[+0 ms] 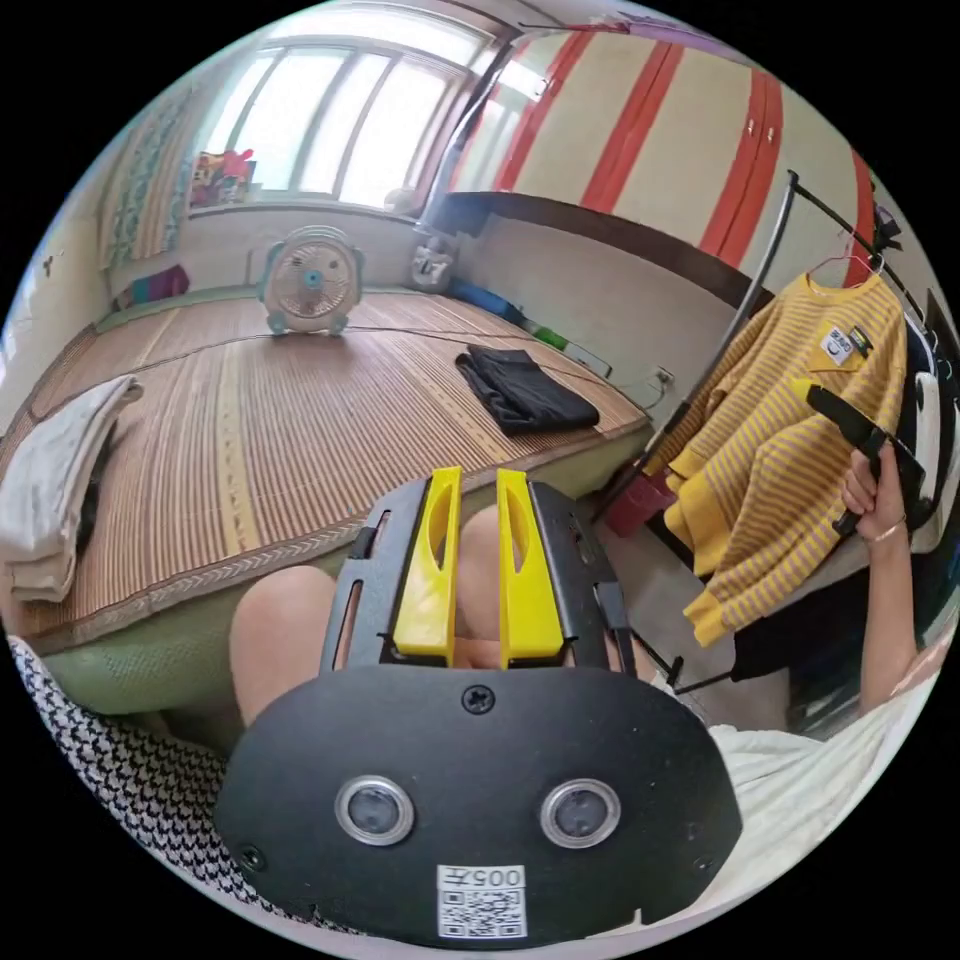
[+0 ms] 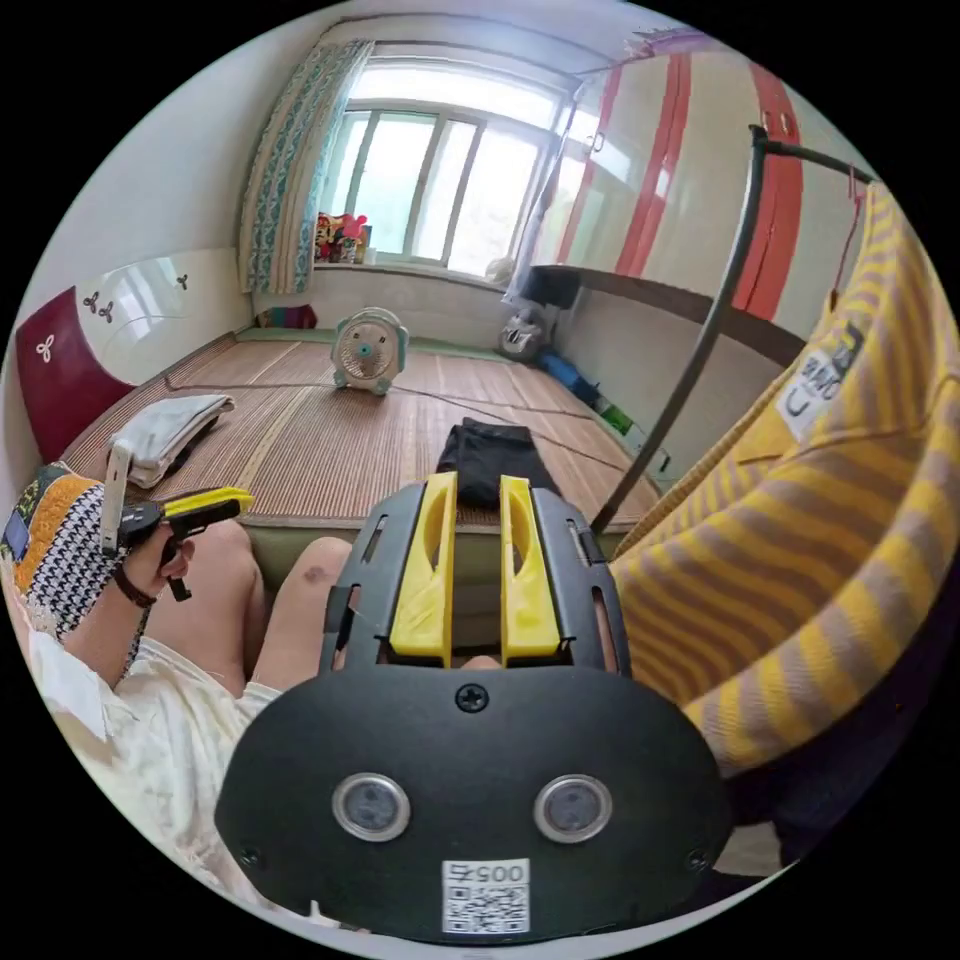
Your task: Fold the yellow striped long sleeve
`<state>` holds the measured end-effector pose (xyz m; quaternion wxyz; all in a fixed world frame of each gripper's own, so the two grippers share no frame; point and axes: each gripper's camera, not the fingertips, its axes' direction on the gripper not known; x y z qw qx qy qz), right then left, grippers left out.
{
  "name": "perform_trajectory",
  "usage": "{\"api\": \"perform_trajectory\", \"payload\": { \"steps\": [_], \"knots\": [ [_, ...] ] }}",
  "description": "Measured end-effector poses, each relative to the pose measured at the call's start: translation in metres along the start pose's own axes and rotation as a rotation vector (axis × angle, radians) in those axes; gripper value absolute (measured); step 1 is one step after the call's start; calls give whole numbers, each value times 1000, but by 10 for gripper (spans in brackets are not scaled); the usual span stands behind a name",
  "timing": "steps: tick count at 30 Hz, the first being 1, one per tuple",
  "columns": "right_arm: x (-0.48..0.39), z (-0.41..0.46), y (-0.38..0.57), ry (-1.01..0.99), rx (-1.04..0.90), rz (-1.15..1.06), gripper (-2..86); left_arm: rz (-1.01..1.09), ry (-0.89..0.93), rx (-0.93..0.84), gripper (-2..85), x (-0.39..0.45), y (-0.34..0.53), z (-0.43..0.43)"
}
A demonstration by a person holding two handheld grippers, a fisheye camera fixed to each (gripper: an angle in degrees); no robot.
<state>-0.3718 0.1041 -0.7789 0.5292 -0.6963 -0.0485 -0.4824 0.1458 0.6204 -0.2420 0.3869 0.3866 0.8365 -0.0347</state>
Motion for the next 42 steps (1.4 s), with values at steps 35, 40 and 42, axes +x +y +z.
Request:
{"api": "perform_trajectory", "payload": {
  "steps": [35, 40, 42],
  "knots": [
    [108, -152, -260, 686, -289, 142, 93, 124, 108, -29, 68, 35, 42, 6],
    [133, -98, -268, 744, -466, 149, 62, 102, 86, -31, 68, 24, 47, 0],
    [137, -77, -266, 791, -538, 115, 42, 92, 77, -34, 68, 19, 48, -2]
  ]
}}
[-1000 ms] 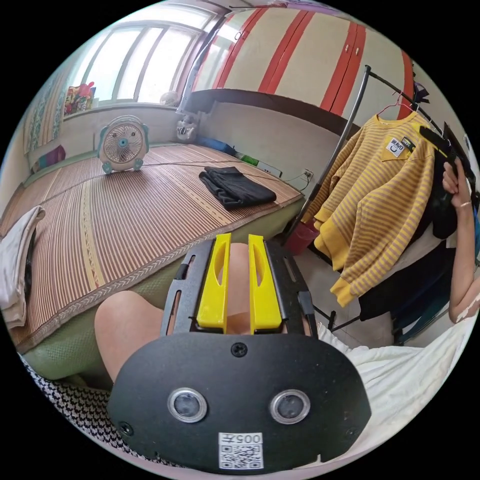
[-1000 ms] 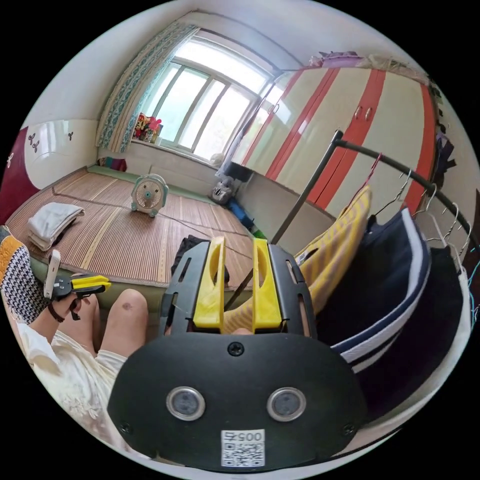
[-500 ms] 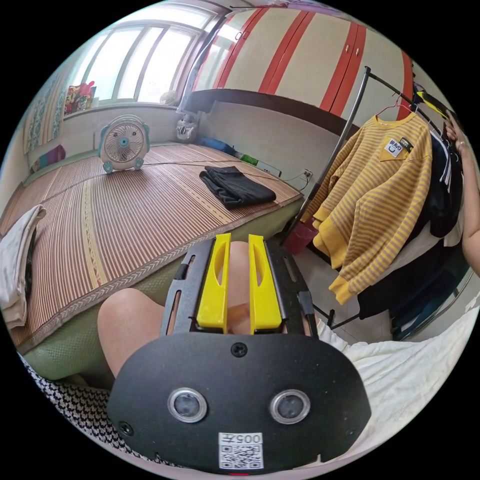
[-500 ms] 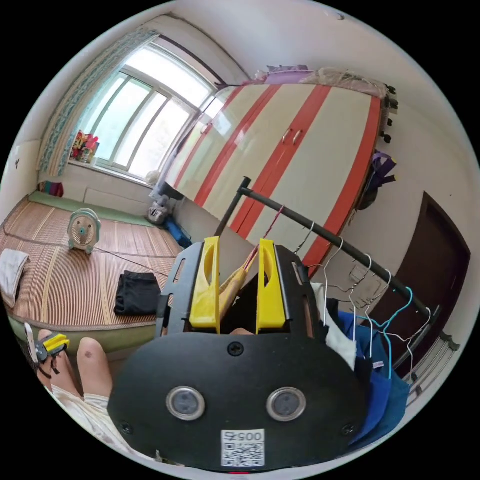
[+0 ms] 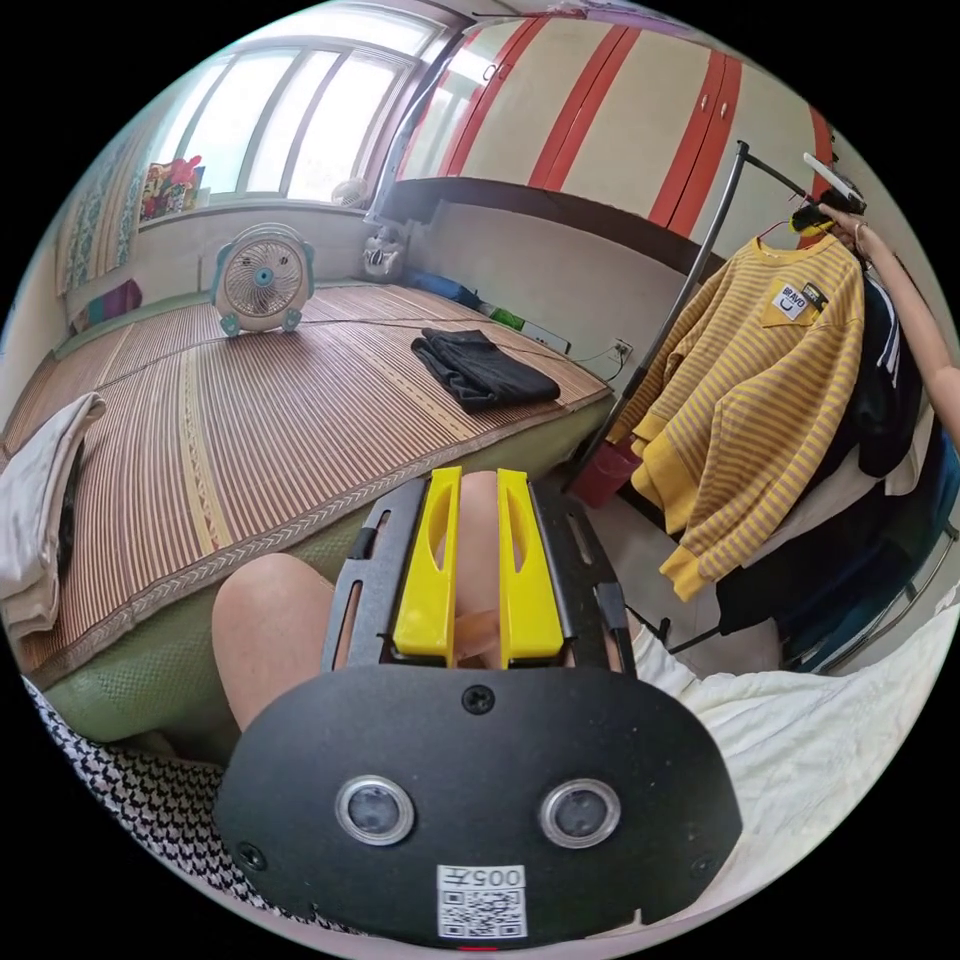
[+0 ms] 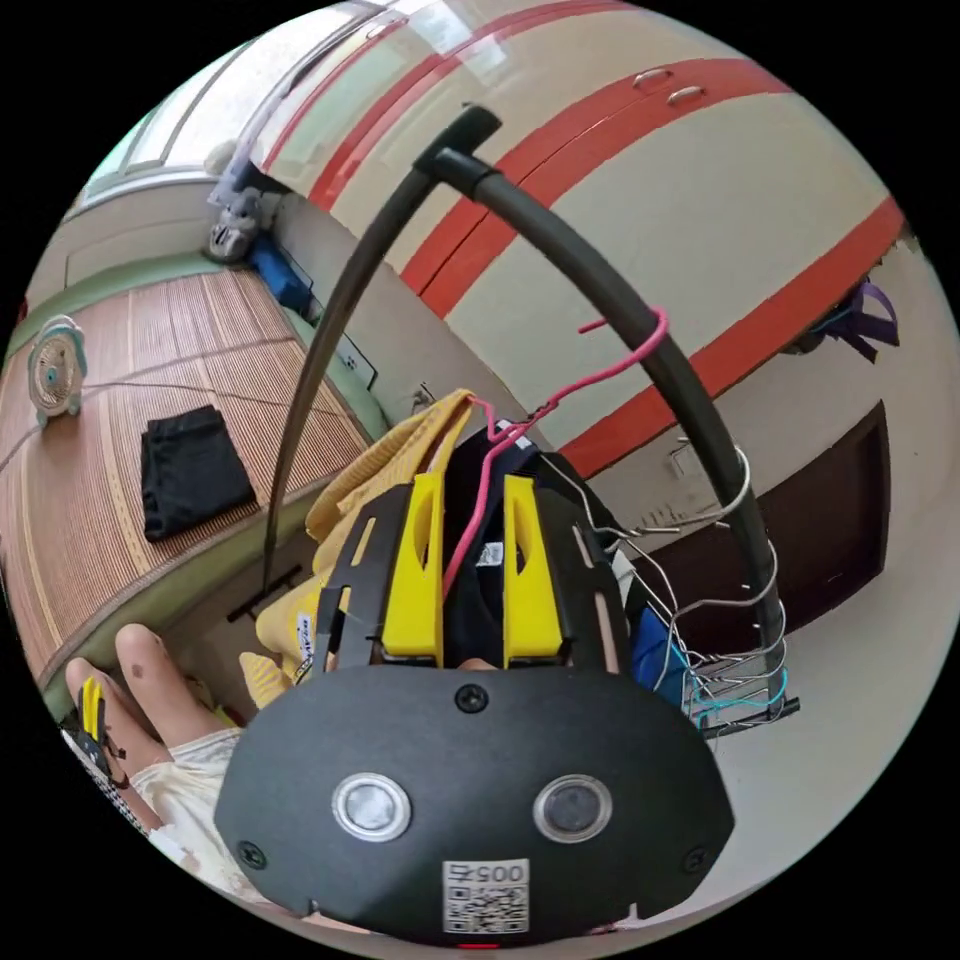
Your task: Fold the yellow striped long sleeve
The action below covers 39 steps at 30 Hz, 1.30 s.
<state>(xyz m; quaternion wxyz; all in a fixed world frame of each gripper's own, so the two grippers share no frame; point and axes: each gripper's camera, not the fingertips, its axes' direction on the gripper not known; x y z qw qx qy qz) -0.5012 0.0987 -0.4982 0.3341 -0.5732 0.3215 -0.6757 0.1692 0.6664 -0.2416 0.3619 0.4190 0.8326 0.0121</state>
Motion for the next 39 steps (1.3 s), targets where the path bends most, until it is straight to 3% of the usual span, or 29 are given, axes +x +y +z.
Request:
{"api": "perform_trajectory", "payload": {
  "steps": [5, 19, 35, 39],
  "knots": [
    [-22, 14, -3, 200, -11, -55, 10, -29, -15, -2, 67, -11, 2, -3],
    [-5, -43, 22, 217, 155, -56, -16, -15, -25, 19, 68, -10, -12, -21],
    [-55, -175, 232, 405, 517, -240, -16, 5, -10, -36, 68, -8, -28, -23],
    [-70, -195, 266, 364, 633, -293, -16, 14, -20, -28, 68, -6, -35, -24]
  ]
}}
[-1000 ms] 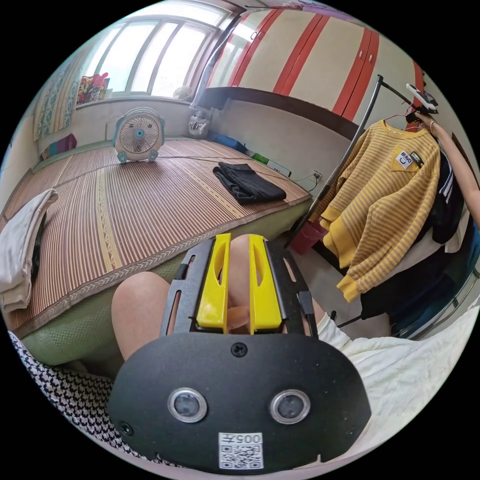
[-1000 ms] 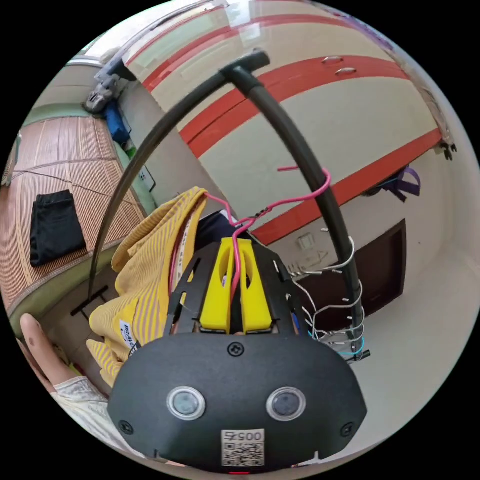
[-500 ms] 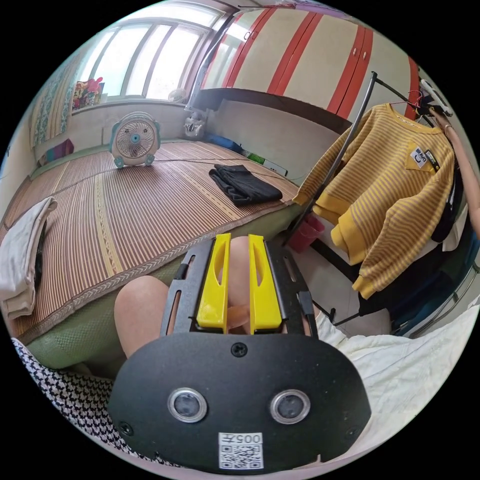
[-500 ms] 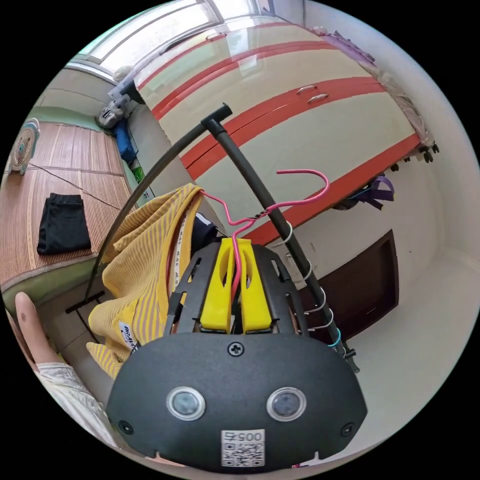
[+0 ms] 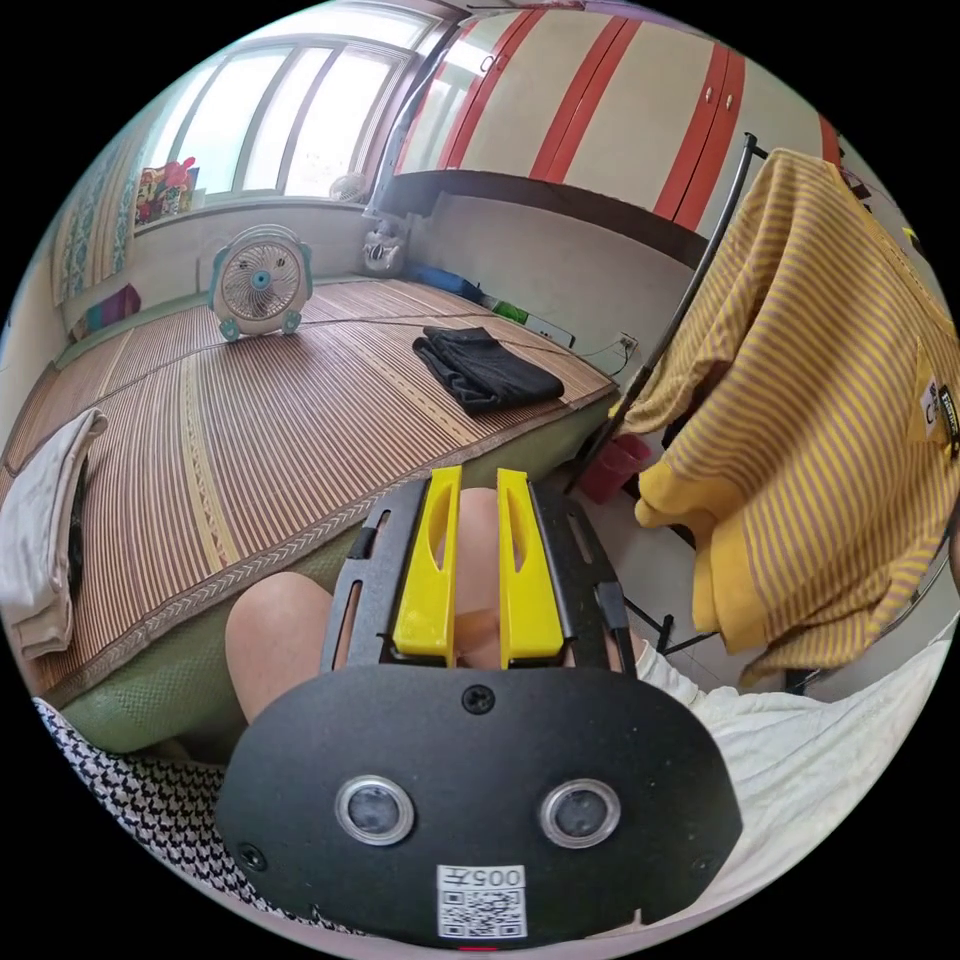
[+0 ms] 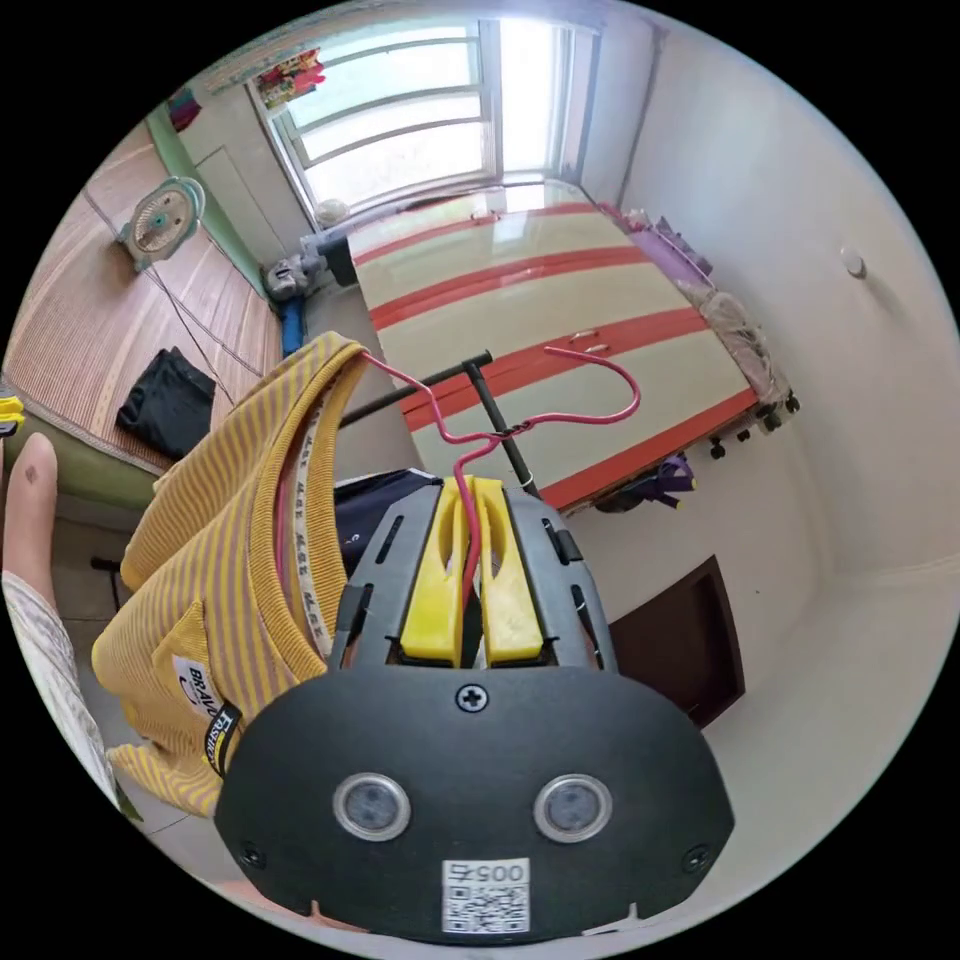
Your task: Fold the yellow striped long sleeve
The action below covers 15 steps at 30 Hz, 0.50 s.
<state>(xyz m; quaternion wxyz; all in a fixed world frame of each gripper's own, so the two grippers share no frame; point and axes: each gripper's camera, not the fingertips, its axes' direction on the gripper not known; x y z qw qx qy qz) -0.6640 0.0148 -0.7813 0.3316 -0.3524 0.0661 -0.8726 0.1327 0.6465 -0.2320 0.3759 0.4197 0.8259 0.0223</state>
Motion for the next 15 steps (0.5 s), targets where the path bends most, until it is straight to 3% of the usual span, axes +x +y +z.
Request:
{"api": "perform_trajectory", "payload": {
  "steps": [8, 15],
  "knots": [
    [-21, -41, -2, -176, 287, -3, -16, -51, -35, 95, 66, -19, 9, -32],
    [-5, -37, -21, -402, 607, 168, -15, -176, -193, 226, 65, -65, 27, -103]
  ]
}}
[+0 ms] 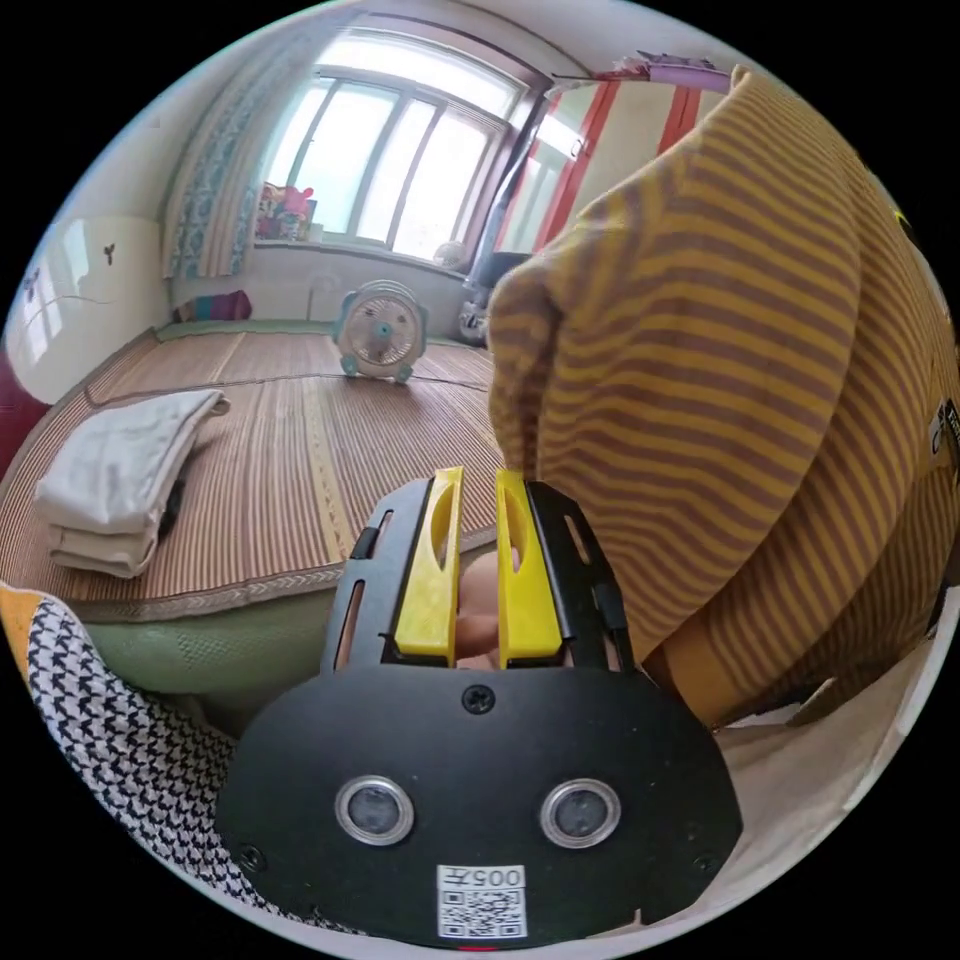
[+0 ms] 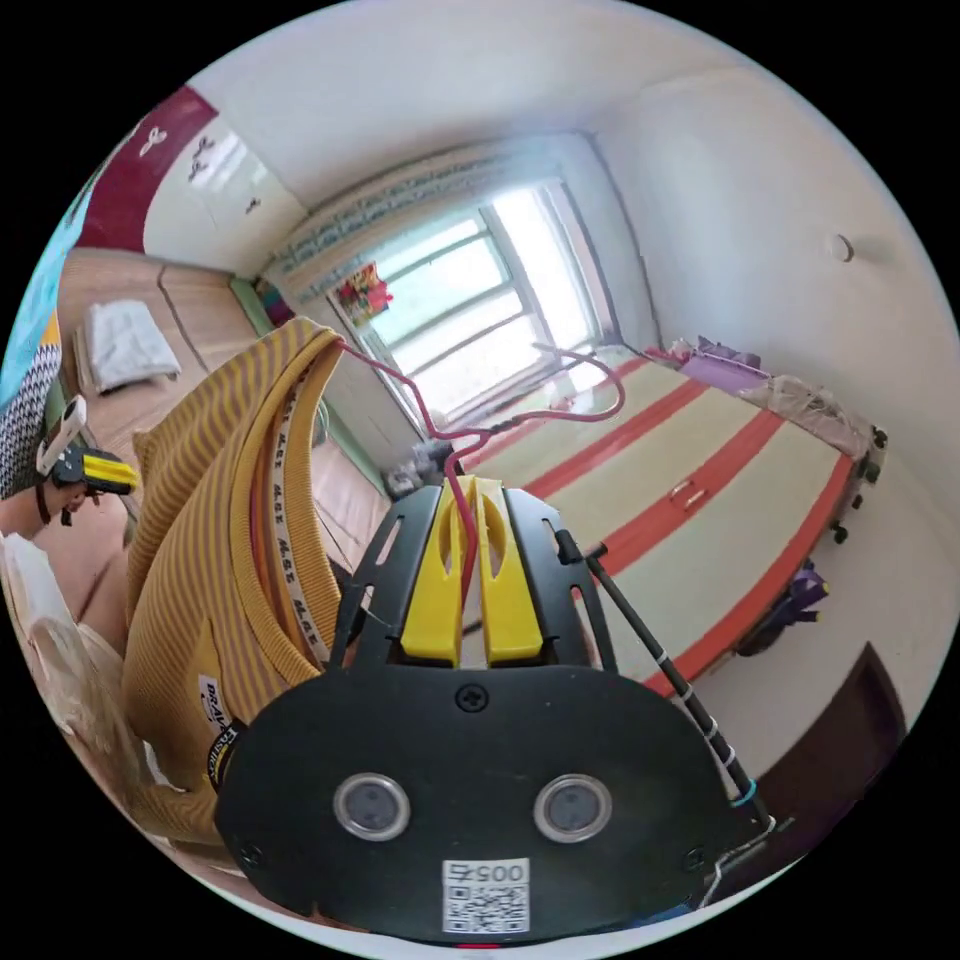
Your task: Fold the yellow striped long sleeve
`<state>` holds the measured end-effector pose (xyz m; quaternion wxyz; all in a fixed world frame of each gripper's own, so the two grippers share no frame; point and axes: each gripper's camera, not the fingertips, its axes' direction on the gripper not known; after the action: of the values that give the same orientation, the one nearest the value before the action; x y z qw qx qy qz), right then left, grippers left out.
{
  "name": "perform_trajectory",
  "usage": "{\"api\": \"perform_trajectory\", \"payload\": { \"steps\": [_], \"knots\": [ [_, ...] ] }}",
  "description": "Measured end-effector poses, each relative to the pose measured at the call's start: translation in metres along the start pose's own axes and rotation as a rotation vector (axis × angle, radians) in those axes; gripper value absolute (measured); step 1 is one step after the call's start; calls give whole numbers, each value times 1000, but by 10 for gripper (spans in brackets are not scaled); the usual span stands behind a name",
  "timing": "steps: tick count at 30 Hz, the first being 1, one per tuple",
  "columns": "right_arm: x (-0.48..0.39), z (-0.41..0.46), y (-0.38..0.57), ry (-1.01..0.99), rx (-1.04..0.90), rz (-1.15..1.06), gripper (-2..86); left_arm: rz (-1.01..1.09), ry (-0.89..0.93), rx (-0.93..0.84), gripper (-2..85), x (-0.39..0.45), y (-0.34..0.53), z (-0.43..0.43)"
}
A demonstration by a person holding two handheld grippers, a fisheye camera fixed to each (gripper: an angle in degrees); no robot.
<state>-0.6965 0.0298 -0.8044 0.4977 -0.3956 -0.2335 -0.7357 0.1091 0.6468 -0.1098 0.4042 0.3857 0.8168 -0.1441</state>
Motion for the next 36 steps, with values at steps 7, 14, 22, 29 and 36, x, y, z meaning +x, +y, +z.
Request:
{"api": "perform_trajectory", "payload": {
  "steps": [7, 14, 22, 29, 36],
  "knots": [
    [7, 30, -2, -169, 198, 57, -16, -125, -224, 156, 53, -50, 8, -87],
    [-52, 111, 28, -502, 186, 70, -16, -201, -464, 53, 51, -77, 31, -118],
    [-100, 162, 69, -728, 162, 84, -16, -229, -655, -126, 66, -87, 44, -106],
    [-98, 204, 111, -758, 52, 77, -16, -316, -528, -98, 66, -93, 45, -93],
    [-109, 220, 134, -853, 67, 101, -16, -216, -442, -68, 66, -63, 18, -65]
  ]
}}
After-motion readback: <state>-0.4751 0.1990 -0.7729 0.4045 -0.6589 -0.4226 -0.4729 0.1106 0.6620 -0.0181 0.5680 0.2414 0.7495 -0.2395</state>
